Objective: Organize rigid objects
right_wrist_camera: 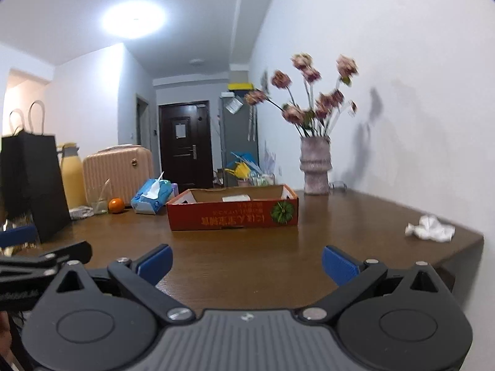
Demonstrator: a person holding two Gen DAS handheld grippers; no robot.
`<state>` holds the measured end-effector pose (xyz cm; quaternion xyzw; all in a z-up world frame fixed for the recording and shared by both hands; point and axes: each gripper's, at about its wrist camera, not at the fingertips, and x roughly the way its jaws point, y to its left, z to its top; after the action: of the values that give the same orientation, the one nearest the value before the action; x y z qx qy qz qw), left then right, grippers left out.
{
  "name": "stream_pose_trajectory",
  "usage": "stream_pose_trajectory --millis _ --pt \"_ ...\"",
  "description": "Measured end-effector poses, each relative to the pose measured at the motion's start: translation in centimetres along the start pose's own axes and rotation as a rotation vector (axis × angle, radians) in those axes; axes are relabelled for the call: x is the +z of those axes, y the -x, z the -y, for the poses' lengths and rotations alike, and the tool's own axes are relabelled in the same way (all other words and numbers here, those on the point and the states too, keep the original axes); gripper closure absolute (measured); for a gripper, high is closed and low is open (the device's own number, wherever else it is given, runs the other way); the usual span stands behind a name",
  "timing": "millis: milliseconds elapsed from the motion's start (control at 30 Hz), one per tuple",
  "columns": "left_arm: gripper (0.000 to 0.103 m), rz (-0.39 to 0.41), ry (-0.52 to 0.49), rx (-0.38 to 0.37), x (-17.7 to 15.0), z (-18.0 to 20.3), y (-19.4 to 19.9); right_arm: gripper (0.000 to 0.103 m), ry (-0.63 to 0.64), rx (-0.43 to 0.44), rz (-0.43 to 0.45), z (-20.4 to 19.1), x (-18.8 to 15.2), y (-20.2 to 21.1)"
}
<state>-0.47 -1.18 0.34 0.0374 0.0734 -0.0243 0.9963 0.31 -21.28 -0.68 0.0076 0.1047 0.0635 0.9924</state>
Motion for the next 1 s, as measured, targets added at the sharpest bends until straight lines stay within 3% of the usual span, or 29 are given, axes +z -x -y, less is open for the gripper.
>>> stream_pose_trajectory --millis 1000 --pt "0.000 -0.015 -0.013 -0.005 0.04 0.06 -0.58 0.000 0.013 0.024 -0.024 -0.29 -0.32 -0.10"
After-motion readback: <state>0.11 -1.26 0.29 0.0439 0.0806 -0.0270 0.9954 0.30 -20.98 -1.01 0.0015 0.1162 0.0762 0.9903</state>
